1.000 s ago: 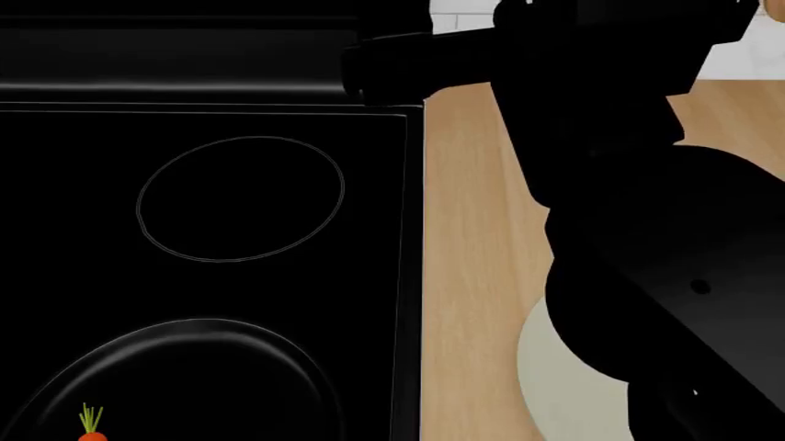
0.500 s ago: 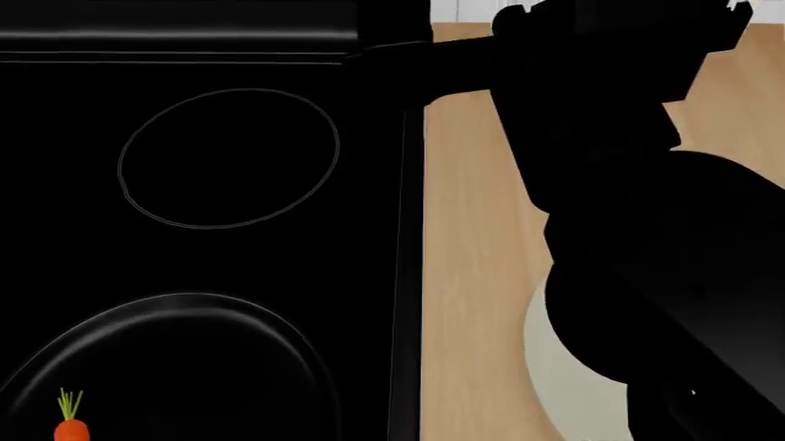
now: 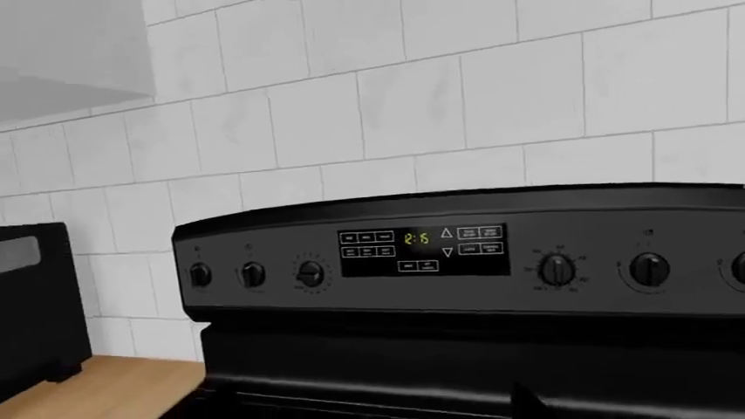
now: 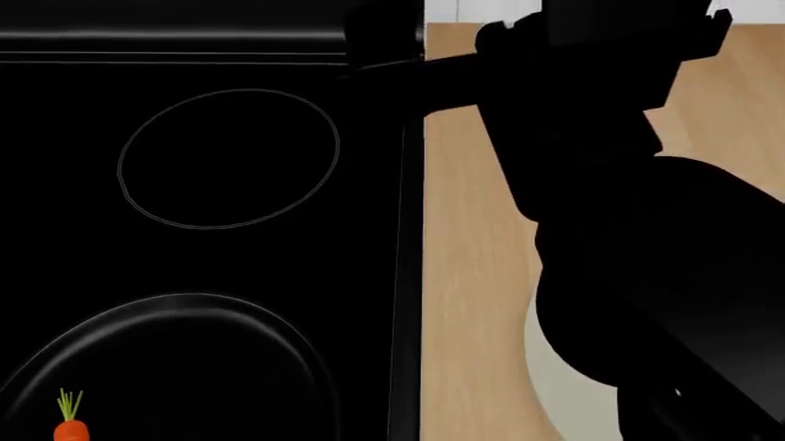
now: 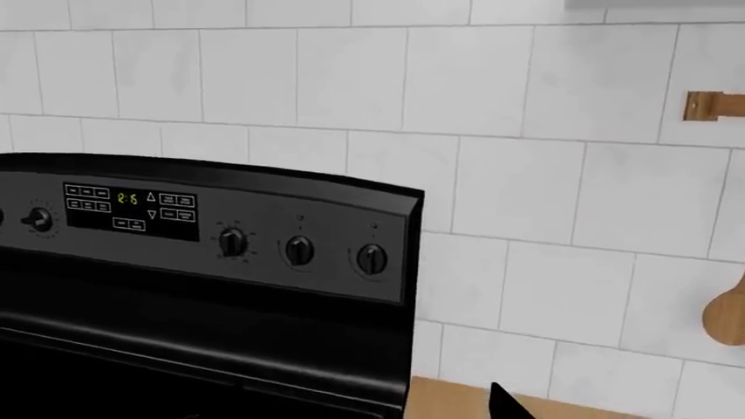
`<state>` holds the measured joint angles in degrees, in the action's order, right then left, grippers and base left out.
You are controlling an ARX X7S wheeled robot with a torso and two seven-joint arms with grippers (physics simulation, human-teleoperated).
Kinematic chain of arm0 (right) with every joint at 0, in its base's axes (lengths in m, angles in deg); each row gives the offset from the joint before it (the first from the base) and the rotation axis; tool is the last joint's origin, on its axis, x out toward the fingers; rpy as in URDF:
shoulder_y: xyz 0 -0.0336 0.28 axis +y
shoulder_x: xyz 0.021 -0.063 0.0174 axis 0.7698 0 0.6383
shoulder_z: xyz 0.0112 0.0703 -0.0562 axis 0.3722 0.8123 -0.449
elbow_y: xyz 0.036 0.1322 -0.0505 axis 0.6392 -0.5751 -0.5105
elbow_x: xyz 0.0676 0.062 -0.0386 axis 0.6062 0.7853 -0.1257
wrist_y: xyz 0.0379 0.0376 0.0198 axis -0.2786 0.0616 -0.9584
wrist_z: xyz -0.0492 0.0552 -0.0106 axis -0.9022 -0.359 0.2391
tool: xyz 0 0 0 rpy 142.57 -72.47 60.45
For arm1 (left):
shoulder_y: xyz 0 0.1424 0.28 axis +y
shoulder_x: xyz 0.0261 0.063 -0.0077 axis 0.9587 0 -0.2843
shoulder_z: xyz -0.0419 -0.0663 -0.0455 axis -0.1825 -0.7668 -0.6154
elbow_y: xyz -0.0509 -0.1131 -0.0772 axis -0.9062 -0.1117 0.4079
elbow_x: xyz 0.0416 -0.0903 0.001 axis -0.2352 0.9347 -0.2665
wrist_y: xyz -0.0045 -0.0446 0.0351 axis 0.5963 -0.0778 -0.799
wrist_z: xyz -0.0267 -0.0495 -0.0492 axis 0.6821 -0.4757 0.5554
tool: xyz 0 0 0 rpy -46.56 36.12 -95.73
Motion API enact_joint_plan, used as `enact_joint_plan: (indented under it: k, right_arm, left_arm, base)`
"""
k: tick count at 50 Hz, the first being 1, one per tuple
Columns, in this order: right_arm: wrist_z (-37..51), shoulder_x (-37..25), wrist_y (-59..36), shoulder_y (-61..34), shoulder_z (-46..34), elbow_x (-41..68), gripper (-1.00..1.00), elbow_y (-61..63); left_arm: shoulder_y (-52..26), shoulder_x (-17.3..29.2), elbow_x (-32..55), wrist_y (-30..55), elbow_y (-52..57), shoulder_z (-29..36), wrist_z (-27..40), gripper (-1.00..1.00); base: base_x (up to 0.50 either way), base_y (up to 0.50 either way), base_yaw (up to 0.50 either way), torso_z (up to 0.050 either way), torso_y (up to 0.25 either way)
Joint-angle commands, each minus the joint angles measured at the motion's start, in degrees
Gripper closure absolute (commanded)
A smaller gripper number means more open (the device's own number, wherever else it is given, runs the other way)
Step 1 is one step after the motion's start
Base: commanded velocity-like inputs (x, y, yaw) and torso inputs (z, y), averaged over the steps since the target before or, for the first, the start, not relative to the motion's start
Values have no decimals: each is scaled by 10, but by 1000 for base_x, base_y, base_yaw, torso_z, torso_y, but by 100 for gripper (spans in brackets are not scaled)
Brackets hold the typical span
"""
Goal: Pick the carrot from the pan and place it on the plate.
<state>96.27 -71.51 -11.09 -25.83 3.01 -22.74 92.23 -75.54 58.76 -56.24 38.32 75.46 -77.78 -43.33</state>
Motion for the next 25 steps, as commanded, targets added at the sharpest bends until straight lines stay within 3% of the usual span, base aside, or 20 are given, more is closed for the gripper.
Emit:
enact_joint_plan:
  k: [1, 3, 9, 19, 25]
  right_arm:
    - [-21, 2, 12, 5, -2, -15, -100, -15]
    - [-24, 1, 17, 7, -4, -17, -100, -20]
    - [-32, 3, 26, 9, -15, -22, -100, -31]
    - [-34, 10, 22, 2, -30, -16, -100, -35]
    - [-39, 14, 19, 7, -42, -10, -100, -35]
  left_arm:
    - [58, 12, -204, 27, 41, -43, -141, -100]
    - [56, 10, -271, 27, 29, -47, -198, -100]
    - [77, 16, -355, 23, 29, -74, -265, -100]
    - [139, 1, -316, -40, 36, -203, -253, -100]
    - [152, 4, -318, -43, 43, -222, -254, -100]
  base:
    - [0, 0, 0, 0, 0]
    - [0, 0, 0, 0, 0]
    - [0, 0, 0, 0, 0]
    - [0, 0, 0, 0, 0]
    - [0, 0, 0, 0, 0]
